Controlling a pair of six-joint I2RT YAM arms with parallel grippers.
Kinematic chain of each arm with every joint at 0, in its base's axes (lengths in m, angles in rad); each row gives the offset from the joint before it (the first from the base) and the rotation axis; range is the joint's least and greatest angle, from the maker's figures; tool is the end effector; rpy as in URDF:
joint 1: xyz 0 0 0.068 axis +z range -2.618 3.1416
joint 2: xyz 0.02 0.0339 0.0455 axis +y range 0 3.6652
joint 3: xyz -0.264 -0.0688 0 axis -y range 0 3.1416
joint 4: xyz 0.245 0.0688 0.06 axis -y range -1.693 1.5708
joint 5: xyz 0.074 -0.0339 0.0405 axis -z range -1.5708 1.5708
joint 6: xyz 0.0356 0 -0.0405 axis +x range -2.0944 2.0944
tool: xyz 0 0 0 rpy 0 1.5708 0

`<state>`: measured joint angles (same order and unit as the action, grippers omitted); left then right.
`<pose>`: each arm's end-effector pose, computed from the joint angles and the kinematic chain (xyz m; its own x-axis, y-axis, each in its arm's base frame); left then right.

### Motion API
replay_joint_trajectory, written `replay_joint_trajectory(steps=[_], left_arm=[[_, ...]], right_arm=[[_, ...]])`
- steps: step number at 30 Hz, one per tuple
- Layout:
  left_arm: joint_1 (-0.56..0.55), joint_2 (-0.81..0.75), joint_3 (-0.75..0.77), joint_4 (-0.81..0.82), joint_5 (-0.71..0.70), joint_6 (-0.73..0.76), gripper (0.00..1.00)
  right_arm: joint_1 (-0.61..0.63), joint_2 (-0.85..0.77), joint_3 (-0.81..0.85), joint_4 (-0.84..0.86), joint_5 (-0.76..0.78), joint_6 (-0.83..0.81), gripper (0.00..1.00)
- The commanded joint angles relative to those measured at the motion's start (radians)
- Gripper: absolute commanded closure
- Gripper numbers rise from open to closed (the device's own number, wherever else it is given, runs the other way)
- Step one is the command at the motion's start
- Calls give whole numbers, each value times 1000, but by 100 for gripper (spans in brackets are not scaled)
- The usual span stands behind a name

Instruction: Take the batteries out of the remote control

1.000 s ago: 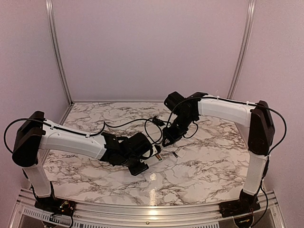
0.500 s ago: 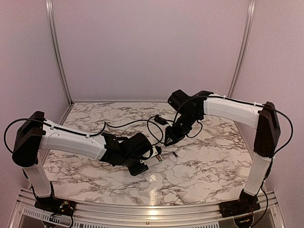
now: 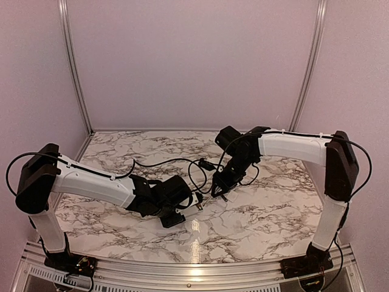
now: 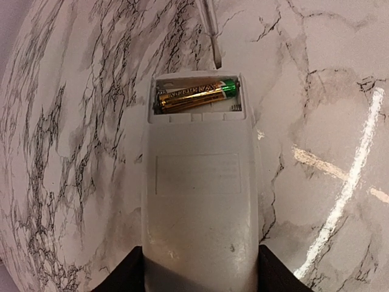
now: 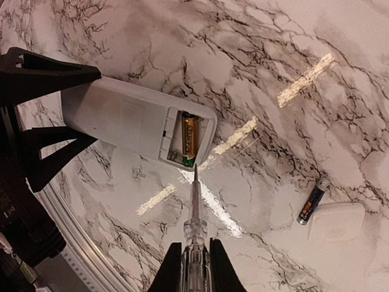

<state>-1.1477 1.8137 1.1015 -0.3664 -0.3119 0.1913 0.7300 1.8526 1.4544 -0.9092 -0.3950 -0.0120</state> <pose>0.1574 -0.3230 0.1600 -0.2016 0.8884 -0.4125 0.8623 0.3607 0.3554 0.2668 0.2572 0.2242 -0.7111 -0.6513 -0.2648 -0.6988 0.6132 0.3684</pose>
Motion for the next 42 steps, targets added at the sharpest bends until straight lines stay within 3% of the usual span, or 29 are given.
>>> replay_joint_trajectory(steps=[1,22,32,42], left_arm=[[-6,-34,-15,36,-22,28,84],[-6,-39,1,39,-35,40,84],[-6,-37,11,36,-47,47,84],[-6,-56,11,30,-70,65,85]], right_arm=[[-3,-17,-16,69,-22,-3,100],[-3,9,-42,123,32,32,100],[-3,20,-113,156,-49,-48,100],[-20,45,-206,262,-236,-174,100]])
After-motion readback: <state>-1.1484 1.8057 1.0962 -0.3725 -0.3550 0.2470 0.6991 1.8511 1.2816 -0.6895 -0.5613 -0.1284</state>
